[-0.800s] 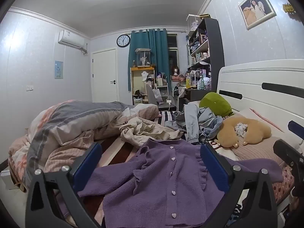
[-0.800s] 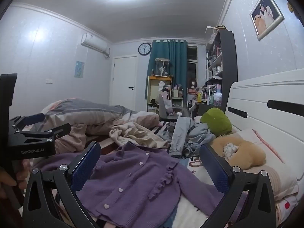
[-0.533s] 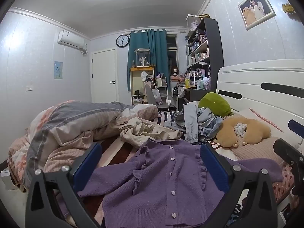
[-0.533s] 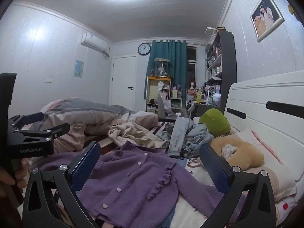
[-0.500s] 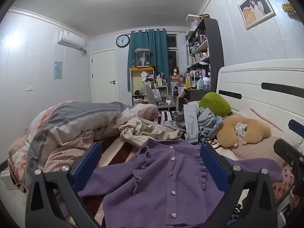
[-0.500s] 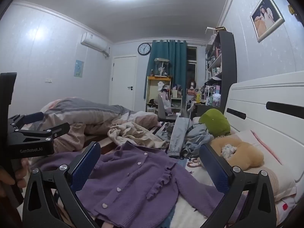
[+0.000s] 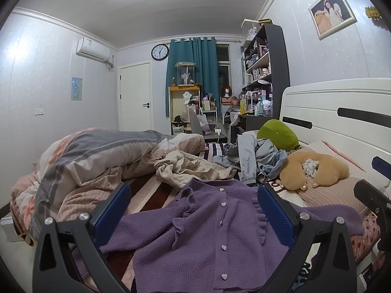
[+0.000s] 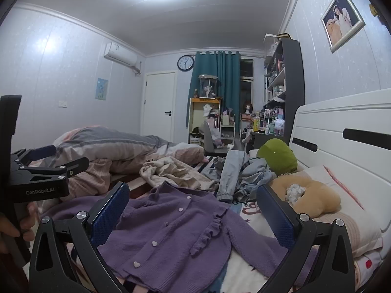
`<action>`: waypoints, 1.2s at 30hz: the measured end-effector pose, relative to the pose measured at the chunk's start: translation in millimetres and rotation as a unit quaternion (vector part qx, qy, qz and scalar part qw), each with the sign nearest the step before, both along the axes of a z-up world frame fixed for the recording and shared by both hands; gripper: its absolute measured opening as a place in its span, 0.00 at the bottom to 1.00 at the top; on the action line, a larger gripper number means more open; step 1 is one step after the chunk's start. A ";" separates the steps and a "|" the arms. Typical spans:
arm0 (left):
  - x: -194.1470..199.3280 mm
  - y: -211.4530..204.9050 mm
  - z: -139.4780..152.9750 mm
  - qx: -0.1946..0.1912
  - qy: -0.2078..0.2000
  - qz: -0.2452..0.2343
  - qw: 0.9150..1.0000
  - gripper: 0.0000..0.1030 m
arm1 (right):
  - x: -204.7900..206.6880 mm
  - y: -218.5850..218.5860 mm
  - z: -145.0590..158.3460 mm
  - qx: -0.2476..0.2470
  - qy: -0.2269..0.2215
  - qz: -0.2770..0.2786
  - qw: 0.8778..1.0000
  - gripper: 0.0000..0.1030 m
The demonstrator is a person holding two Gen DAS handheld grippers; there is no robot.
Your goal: Fold large clothes
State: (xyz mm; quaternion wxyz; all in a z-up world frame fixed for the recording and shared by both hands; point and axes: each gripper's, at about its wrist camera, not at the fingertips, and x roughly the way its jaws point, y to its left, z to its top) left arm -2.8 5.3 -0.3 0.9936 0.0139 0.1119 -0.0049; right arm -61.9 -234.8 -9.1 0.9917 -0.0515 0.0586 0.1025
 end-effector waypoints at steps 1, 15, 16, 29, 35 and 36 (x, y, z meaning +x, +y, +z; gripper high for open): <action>0.1 0.2 -0.1 0.000 0.000 0.000 1.000 0.99 | 0.0 0.0 0.0 0.000 0.000 0.000 1.000 1.00; -0.2 1.8 0.0 -0.005 -0.004 0.006 1.000 0.99 | -0.6 0.1 0.6 0.002 -0.001 -0.001 1.000 1.00; -0.2 1.8 0.1 -0.006 -0.005 0.005 1.000 0.99 | -0.5 0.0 0.7 0.003 -0.001 0.000 1.000 1.00; -2.8 3.7 5.1 -0.009 -0.007 0.009 1.000 0.99 | 0.3 1.0 0.9 0.007 0.000 -0.001 1.000 1.00; -4.7 3.1 6.8 -0.010 -0.007 0.010 1.000 0.99 | 0.2 0.3 0.9 0.009 0.001 -0.001 1.000 1.00; -4.8 2.9 7.3 -0.010 -0.007 0.011 1.000 0.99 | 0.1 0.3 0.9 0.009 0.002 0.000 1.000 1.00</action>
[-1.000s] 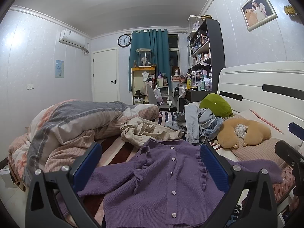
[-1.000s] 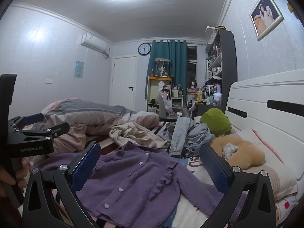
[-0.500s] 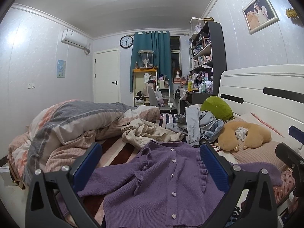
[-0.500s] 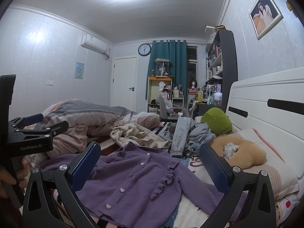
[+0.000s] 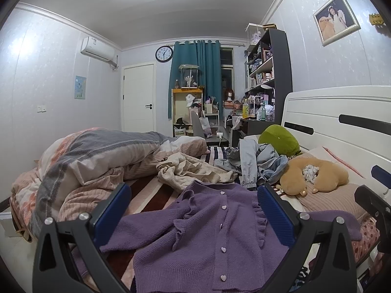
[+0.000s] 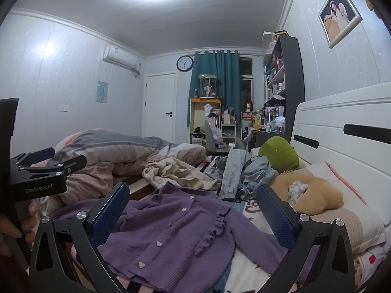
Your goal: Fold large clothes
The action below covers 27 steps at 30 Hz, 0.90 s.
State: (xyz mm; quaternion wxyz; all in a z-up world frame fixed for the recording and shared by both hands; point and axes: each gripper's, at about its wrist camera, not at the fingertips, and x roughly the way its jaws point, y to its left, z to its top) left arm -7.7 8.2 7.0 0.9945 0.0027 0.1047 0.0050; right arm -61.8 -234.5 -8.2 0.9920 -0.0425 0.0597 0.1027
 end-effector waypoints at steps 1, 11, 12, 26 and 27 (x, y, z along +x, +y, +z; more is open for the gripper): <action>-0.6 -0.9 0.8 0.000 0.000 0.000 1.000 0.99 | -0.2 0.9 0.1 0.000 0.001 0.000 1.000 1.00; -1.8 -2.6 1.6 0.000 0.000 0.001 1.000 0.99 | 0.1 1.2 -0.7 0.002 0.001 0.001 1.000 1.00; -1.8 -2.4 1.6 -0.001 0.000 0.002 1.000 0.99 | 0.2 1.2 -0.7 0.003 0.001 0.001 1.000 1.00; -1.9 -0.7 -1.3 -0.001 0.002 0.004 1.000 0.99 | 3.2 22.7 -10.4 0.001 0.008 0.006 1.000 1.00; -1.3 1.3 -3.0 -0.001 0.003 0.005 1.000 0.99 | 3.7 26.4 -11.5 0.001 0.010 0.006 1.000 1.00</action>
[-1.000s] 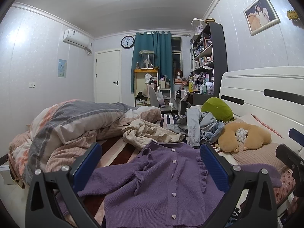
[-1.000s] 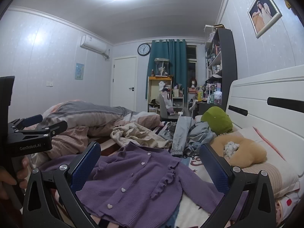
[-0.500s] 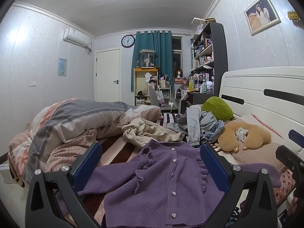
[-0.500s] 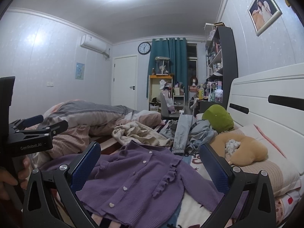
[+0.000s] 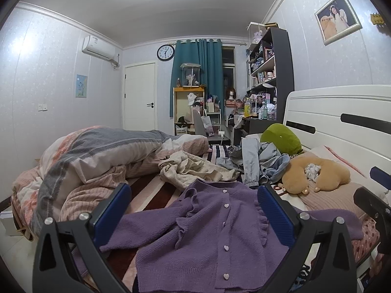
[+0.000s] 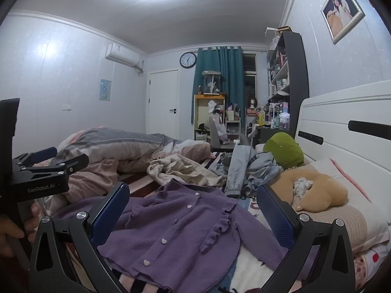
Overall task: Fold large clothes
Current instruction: 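Reach the left tool to the cardigan sleeve cuff and close on it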
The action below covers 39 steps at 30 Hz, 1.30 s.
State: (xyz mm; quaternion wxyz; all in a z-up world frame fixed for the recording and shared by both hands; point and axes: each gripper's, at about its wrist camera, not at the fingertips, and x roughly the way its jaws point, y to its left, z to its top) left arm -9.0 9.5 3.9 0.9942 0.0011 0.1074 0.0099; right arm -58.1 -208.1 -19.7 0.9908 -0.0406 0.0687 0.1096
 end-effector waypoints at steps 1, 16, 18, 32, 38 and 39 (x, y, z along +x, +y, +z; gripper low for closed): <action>0.4 0.4 -0.7 0.000 0.002 0.001 1.000 0.99 | -0.1 4.0 -1.1 0.000 0.001 0.000 1.000 1.00; 37.0 158.7 -99.3 -0.061 0.105 0.081 0.989 0.99 | 63.4 24.7 -36.3 -0.018 0.076 -0.011 0.997 1.00; 36.3 185.9 -118.4 -0.081 0.121 0.098 0.984 0.99 | 74.4 24.7 -44.9 -0.014 0.089 -0.012 0.996 1.00; 23.2 310.0 -237.1 -0.200 0.178 0.142 0.953 0.73 | 120.2 56.3 -60.6 -0.036 0.123 0.012 0.992 1.00; 28.7 319.7 -269.8 -0.223 0.204 0.146 0.942 0.72 | 138.5 100.2 -79.6 -0.056 0.140 0.071 0.986 1.00; 30.0 322.3 -274.7 -0.226 0.207 0.158 0.939 0.72 | 142.0 106.9 -81.7 -0.054 0.144 0.080 0.985 1.00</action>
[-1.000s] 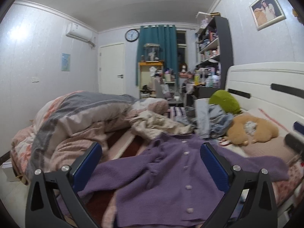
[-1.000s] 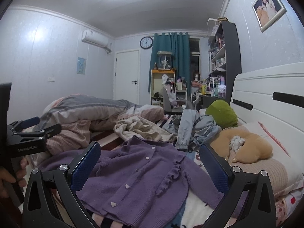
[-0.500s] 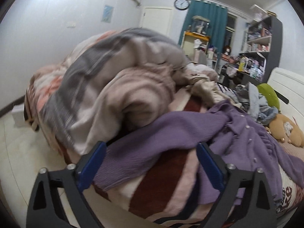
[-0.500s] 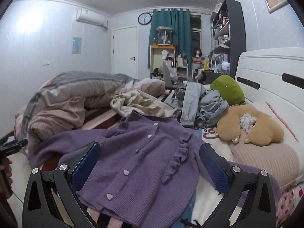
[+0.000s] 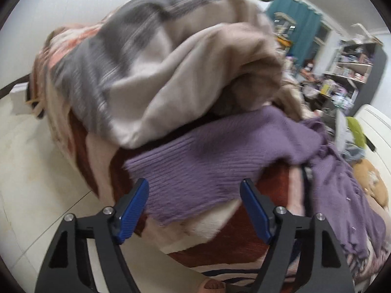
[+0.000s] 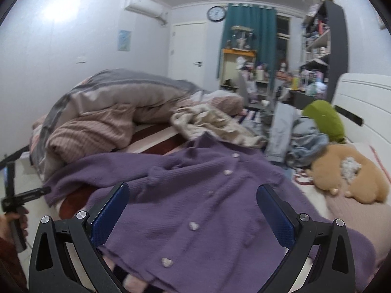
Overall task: Fold large clothes
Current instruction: 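Reach the left tool to the cardigan sleeve cuff and close on it, then lift the sleeve with the left tool and lay it across the cardigan body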
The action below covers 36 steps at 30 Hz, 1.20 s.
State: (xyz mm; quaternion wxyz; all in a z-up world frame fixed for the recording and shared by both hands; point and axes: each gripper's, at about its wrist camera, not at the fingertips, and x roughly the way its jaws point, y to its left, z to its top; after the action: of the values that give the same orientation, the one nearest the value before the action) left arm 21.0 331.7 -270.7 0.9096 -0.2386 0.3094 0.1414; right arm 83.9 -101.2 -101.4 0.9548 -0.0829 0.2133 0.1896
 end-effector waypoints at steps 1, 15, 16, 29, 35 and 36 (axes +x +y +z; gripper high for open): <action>0.4 4.4 -6.1 -0.006 0.004 0.009 1.000 0.72 | 2.2 3.9 -1.4 0.003 0.003 0.005 1.000 1.00; 13.4 22.8 -38.7 -0.061 0.011 0.005 0.998 0.56 | 14.1 28.4 -14.0 0.026 0.029 0.037 0.999 1.00; 13.7 18.0 -34.3 -0.046 0.011 0.000 0.999 0.41 | 13.8 25.8 -14.2 0.030 0.030 0.034 0.998 1.00; 11.1 -22.6 30.0 0.011 -0.008 -0.060 0.998 0.10 | 7.6 10.4 -12.5 0.052 0.040 0.029 0.997 1.00; 8.6 -46.7 76.1 0.036 -0.052 -0.082 0.995 0.09 | 5.4 -1.6 -9.8 0.046 0.043 0.009 0.998 1.00; 7.1 -50.6 83.6 0.041 -0.059 -0.089 0.993 0.09 | 4.8 -4.1 -10.1 0.042 0.042 0.004 0.998 1.00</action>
State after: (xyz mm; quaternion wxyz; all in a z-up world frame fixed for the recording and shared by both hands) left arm 28.2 281.2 -187.2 0.9441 -0.1808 0.2694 0.0580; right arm 88.8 -105.3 -111.5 0.9469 -0.0354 0.2450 0.2053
